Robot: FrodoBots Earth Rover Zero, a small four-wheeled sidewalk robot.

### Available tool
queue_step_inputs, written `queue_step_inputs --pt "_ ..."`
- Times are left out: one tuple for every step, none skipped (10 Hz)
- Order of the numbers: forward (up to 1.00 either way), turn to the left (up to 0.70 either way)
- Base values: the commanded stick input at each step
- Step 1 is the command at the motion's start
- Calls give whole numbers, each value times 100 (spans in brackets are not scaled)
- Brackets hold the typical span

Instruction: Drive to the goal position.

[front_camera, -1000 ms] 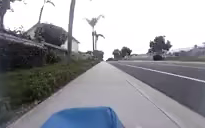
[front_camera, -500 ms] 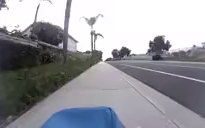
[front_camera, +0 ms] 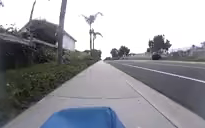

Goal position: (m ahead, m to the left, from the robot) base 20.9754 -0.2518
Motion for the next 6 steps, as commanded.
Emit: queue_step_inputs --pt "100 0" --pt "100 0" --pt "100 0" --pt "100 0" --pt "100 0" --pt "100 0"
